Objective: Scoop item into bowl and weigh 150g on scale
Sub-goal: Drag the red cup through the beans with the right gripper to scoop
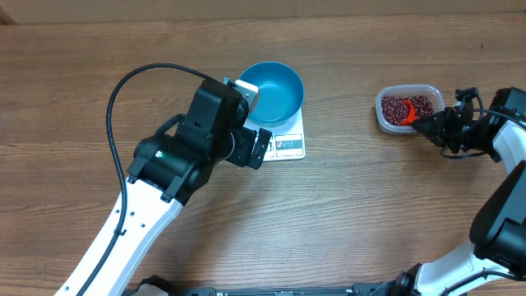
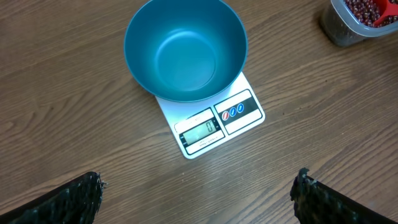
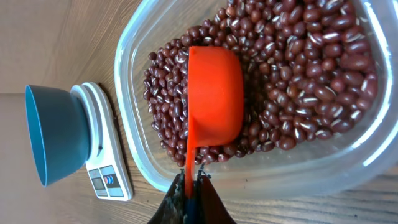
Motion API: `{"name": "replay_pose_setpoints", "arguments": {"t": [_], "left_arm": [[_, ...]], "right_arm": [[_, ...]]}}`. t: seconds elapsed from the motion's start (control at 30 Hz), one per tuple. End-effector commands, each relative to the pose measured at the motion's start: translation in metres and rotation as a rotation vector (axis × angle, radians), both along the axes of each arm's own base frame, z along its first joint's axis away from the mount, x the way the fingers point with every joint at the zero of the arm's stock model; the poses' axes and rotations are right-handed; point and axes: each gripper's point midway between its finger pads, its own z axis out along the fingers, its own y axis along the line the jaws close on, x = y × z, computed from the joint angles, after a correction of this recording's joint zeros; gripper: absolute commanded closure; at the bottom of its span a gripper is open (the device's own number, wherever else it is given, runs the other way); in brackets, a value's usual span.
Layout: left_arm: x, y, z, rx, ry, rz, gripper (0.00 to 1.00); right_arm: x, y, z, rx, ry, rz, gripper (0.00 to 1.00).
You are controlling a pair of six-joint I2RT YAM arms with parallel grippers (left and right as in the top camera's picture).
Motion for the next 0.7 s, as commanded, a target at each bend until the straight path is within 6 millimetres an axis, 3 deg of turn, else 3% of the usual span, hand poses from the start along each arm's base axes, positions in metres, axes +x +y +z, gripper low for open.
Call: {"name": "replay_pose_setpoints", "arguments": {"t": [0.0, 0.27, 0.47, 0.67], "left_arm": [[0.003, -0.004, 0.004, -0.011, -0.007, -0.003, 0.00], [0.003, -0.004, 0.004, -0.011, -0.007, -0.003, 0.00], [0.003, -0.004, 0.004, -0.011, -0.007, -0.003, 0.00], [0.003, -0.004, 0.004, -0.011, -0.007, -0.003, 0.01]], "right_arm": [[-0.005, -0.001, -0.005, 0.024, 0.031, -0.017, 0.96], [-0.005, 0.004, -0.026, 0.133, 0.130, -0.085, 0.96], [-0.001, 0.010, -0.027, 0.188, 0.111, -0.072, 0.96], [-0.003, -0.008, -0.028, 0.180, 0.098, -0.113, 0.96]]}}
